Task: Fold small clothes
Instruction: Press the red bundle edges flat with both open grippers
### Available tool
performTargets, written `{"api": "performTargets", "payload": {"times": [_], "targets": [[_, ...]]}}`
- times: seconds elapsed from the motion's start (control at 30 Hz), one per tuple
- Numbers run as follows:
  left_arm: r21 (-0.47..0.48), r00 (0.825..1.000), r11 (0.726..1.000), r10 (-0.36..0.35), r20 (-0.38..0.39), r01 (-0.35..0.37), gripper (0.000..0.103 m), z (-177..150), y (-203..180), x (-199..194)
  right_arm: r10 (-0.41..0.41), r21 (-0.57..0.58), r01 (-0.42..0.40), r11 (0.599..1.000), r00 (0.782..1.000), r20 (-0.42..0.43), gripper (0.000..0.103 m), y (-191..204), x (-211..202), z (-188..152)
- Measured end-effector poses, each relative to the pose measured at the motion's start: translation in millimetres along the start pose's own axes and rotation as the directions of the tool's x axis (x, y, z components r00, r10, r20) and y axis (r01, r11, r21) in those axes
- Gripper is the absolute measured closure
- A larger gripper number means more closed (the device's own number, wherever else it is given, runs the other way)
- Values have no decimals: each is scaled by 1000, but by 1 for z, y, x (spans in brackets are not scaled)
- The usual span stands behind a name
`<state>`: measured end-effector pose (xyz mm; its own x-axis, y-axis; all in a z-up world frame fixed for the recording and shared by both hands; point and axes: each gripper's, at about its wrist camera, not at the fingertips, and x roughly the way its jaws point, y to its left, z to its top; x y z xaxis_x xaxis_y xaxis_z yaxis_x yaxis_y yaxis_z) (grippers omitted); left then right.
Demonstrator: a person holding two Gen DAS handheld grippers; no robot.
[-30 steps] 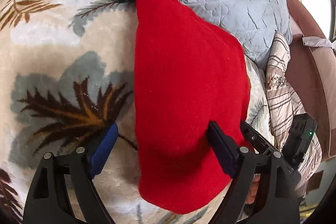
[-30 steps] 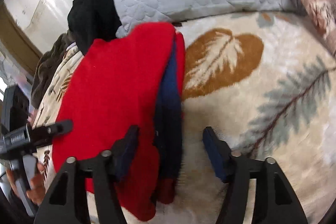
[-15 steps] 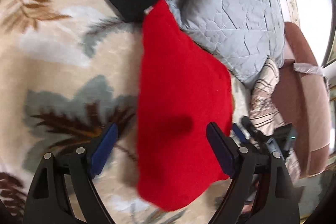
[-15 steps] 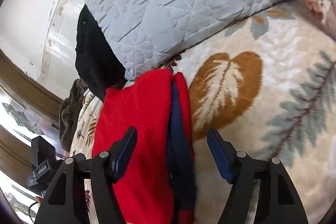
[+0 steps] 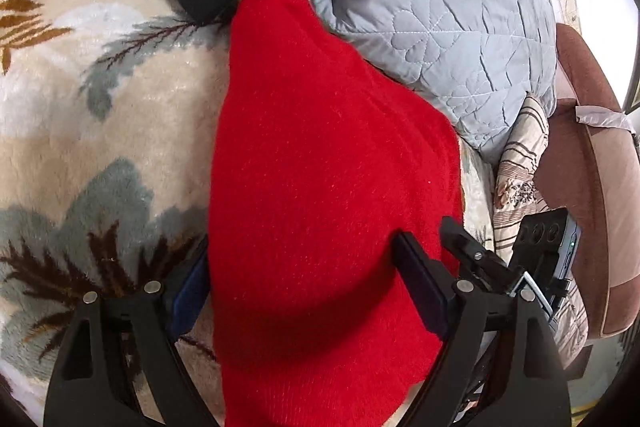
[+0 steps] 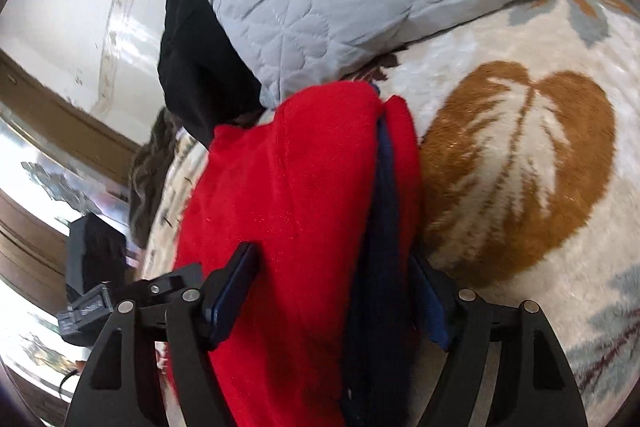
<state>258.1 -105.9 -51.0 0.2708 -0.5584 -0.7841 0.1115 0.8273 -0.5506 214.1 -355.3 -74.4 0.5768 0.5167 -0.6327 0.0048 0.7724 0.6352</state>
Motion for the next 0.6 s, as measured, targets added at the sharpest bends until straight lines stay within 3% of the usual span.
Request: {"api": "performTargets", "payload": {"times": [0.1, 0.27, 0.43, 0.6], "targets": [[7, 1000, 1000, 8, 13, -8, 15, 0, 1, -1, -38, -29, 38, 999, 999, 12, 31, 6, -1, -1], [82, 991, 991, 96, 88, -103, 30, -7, -15, -8, -137, -169, 147, 975, 988, 70, 67, 31, -9, -9], [112, 978, 980, 147, 151, -164, 50, -13, -26, -19, -240, -250, 265, 931, 962, 129, 71, 53, -16, -18], [116, 974, 977, 157, 166, -178, 55, -19, -28, -30, -262, -265, 299, 917, 951, 166, 72, 67, -23, -24]]}}
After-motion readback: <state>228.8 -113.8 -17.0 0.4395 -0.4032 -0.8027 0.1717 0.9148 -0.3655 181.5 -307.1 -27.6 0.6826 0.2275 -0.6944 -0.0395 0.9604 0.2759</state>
